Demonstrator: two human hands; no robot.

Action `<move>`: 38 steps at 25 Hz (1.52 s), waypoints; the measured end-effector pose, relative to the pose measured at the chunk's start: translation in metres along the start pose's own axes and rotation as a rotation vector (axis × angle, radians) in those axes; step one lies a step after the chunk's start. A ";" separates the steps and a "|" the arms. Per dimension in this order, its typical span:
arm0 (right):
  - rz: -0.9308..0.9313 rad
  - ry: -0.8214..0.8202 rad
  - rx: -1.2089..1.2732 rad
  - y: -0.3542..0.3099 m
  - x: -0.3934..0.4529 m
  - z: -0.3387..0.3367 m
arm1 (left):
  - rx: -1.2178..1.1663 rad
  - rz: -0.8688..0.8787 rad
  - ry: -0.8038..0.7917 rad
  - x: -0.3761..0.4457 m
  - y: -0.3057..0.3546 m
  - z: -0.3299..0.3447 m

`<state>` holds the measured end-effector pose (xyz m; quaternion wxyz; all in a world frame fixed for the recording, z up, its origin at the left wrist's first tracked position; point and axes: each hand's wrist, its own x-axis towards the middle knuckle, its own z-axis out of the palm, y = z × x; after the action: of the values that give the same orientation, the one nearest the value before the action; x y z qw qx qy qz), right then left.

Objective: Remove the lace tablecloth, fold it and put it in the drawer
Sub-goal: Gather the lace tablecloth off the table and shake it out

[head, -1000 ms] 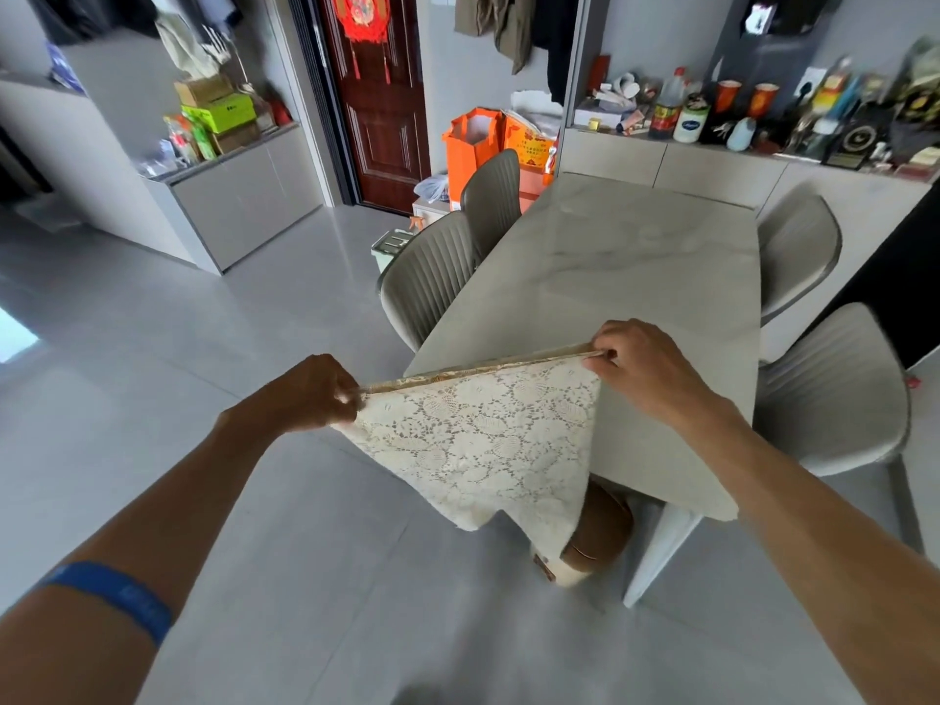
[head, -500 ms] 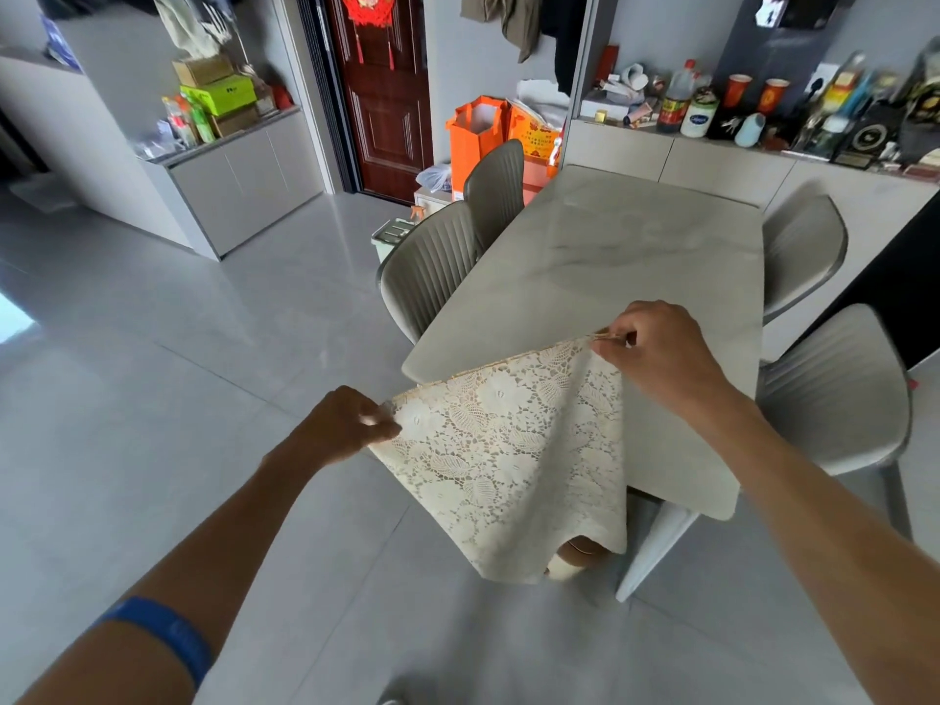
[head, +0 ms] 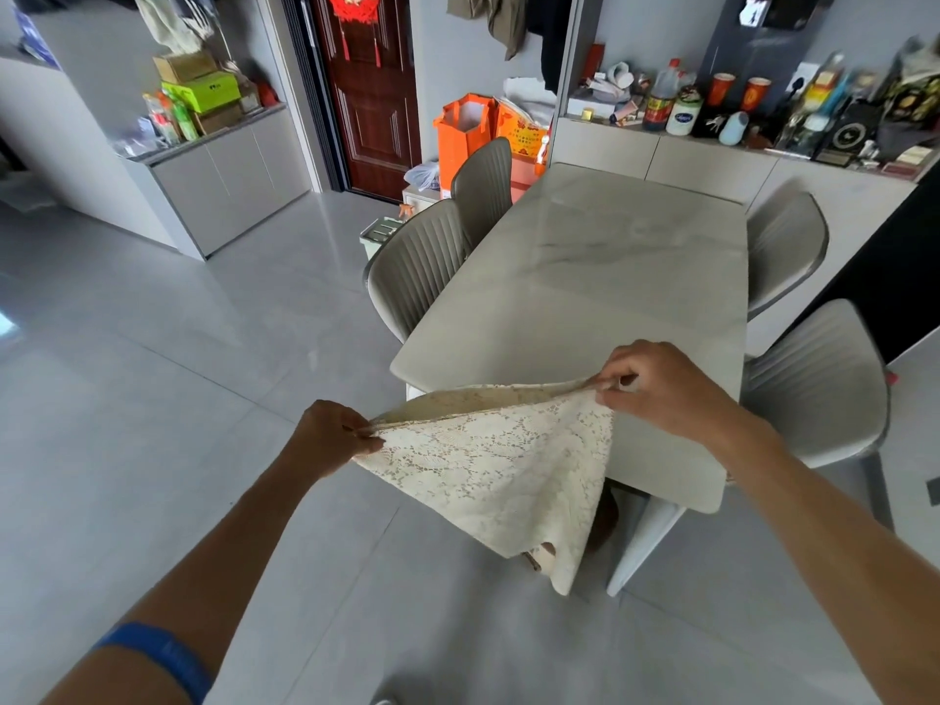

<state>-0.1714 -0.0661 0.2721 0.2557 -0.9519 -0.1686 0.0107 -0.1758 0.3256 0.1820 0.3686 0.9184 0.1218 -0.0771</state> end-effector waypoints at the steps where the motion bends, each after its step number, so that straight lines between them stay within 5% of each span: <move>1: 0.010 -0.005 -0.016 0.007 -0.006 0.005 | 0.008 0.037 0.008 -0.001 0.002 -0.005; 11: 0.212 0.220 -0.044 0.032 -0.005 0.020 | -0.328 0.331 0.099 0.003 0.060 -0.069; 27: 0.206 0.368 0.098 0.002 -0.001 -0.040 | -0.342 0.471 0.056 0.025 0.087 -0.093; 38: 0.404 0.706 0.915 -0.046 0.005 -0.083 | -0.816 0.414 -0.270 0.079 0.140 -0.106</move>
<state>-0.1726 -0.0677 0.3671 0.6718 -0.7048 0.1318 -0.1859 -0.0557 0.3148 0.3321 0.7193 0.6853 -0.0924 -0.0666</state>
